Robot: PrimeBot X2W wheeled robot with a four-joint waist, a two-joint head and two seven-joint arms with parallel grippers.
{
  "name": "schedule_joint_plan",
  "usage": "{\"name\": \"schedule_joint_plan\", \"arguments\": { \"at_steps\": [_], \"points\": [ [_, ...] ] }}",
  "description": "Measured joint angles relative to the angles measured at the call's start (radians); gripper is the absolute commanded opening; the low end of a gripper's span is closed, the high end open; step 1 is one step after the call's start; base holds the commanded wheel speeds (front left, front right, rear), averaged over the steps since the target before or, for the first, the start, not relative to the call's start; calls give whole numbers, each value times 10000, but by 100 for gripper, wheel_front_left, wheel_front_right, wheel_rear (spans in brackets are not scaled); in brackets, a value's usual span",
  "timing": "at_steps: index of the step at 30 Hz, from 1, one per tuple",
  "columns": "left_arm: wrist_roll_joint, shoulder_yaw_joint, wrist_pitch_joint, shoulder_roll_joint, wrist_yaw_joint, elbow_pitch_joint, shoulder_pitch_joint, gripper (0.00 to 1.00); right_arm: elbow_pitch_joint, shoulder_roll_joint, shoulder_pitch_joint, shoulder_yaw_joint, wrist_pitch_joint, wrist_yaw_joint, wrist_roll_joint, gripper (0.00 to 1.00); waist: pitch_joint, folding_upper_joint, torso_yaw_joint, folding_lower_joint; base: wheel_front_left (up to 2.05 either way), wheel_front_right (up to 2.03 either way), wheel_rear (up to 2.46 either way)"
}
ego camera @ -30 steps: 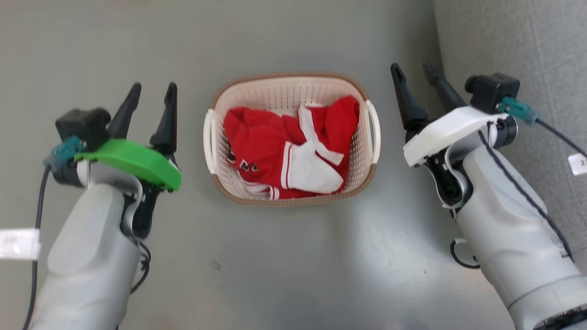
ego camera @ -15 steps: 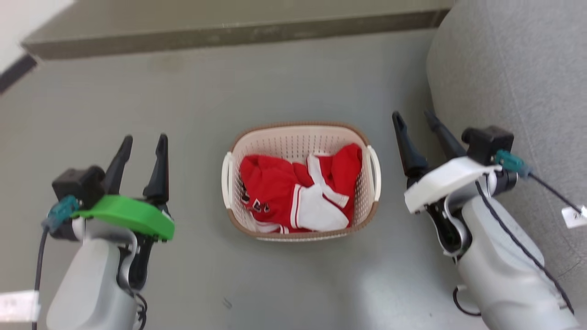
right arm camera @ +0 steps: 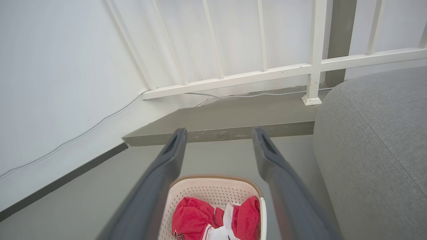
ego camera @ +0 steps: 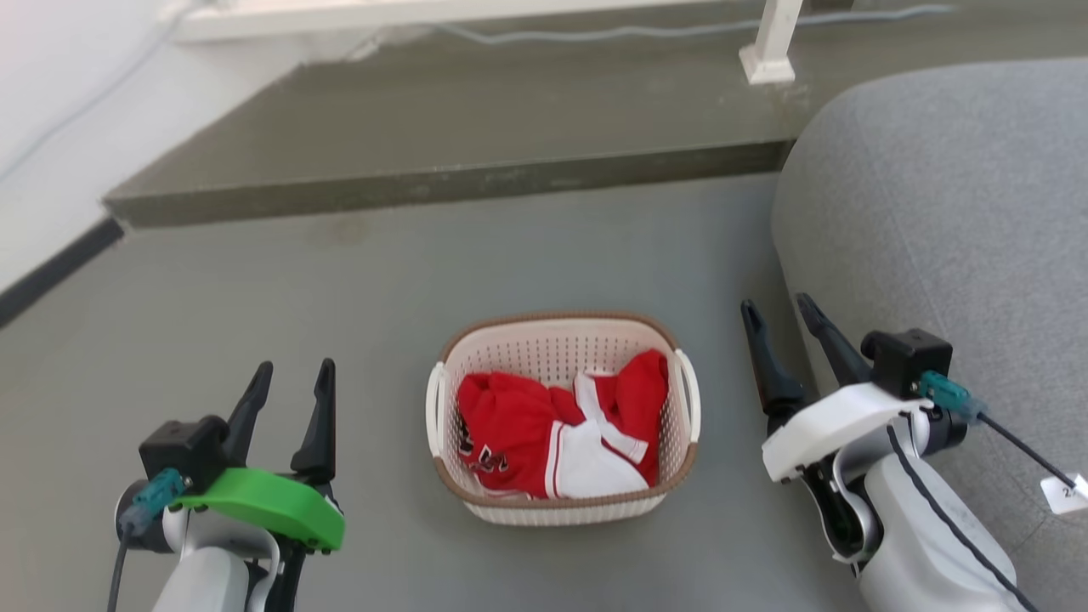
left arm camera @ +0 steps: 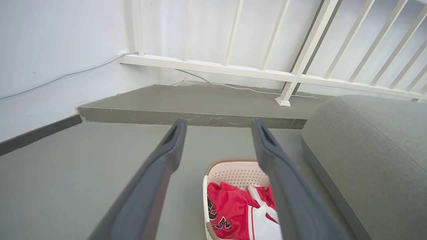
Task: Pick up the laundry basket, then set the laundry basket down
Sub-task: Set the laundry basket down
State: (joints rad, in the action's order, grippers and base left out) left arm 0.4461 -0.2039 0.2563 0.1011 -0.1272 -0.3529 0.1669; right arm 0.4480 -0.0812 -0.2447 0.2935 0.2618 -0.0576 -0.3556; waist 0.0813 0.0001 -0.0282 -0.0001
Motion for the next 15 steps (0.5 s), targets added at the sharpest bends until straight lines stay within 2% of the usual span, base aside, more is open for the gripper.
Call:
{"name": "schedule_joint_plan", "arguments": {
  "at_steps": [15],
  "points": [
    [-462,79,0,-205,0,648,-825,100,-546,40,804,-132,0,65,236,100,-680,0,-77,0,0,0,0]
  ]
}}
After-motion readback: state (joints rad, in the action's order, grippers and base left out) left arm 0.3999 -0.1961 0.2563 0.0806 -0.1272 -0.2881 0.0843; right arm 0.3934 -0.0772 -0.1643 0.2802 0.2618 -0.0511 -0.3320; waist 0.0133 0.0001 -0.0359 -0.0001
